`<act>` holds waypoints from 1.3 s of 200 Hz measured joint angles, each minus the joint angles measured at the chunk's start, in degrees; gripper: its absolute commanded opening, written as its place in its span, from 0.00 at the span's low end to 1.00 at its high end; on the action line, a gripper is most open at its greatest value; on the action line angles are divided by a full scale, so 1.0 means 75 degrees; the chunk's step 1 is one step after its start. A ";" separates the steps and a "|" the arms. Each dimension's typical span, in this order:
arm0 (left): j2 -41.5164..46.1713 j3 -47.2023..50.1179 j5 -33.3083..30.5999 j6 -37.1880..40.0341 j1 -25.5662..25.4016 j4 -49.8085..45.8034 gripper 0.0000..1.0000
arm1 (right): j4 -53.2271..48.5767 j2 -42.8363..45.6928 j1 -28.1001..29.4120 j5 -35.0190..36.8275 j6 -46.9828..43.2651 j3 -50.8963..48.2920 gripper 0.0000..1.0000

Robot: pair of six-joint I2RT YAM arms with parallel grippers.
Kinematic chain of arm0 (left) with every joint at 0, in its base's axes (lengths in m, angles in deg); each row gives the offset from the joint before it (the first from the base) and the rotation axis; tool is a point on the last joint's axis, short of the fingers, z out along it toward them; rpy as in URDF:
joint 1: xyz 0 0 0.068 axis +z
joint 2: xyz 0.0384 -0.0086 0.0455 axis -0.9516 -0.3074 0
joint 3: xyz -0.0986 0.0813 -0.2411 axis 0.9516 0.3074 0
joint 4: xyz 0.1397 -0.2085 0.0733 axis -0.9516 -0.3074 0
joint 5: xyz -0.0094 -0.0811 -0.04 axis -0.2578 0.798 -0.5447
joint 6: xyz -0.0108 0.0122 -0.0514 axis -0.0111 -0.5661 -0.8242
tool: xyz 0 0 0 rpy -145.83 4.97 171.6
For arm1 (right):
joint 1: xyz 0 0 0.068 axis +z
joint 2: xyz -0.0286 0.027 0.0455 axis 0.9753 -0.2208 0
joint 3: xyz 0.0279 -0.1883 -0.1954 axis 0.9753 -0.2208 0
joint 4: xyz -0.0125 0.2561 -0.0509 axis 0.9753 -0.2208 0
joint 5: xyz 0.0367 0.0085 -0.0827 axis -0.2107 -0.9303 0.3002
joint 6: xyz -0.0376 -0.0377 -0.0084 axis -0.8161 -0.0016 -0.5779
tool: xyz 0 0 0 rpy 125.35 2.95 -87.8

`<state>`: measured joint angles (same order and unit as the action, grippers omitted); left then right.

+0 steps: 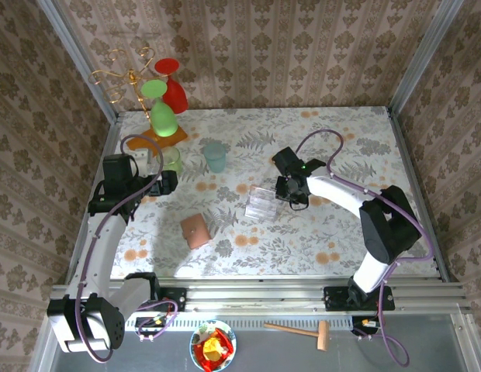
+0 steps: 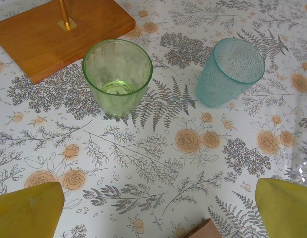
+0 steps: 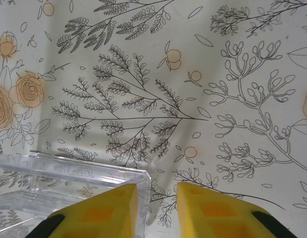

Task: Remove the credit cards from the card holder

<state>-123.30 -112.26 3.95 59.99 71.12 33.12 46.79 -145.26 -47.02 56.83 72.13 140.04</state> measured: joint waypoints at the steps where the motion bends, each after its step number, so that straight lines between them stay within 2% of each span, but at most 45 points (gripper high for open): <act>1: 0.0000 0.0000 0.0000 0.0000 0.0000 0.0000 1.00 | 0.0003 -0.0003 0.0000 -0.0003 0.0003 0.0000 0.29; 148: 0.0003 0.0044 -0.0003 0.0000 0.0000 0.0000 1.00 | -0.0038 0.0224 0.0329 -0.0032 -0.0035 0.0245 0.28; 230: 0.0003 0.0044 -0.0012 0.0000 0.0000 -0.0003 1.00 | 0.0006 -0.0265 0.0329 -0.0041 -0.0125 0.0277 0.23; 260: 0.0003 0.0044 -0.0032 0.0000 0.0000 -0.0003 1.00 | 0.0093 -0.0294 0.0329 -0.0093 -0.0224 0.0277 0.17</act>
<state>-123.28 -111.93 3.71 59.99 71.12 33.10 47.49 -147.46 -44.55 56.13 70.45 142.12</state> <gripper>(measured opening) 0.999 0.176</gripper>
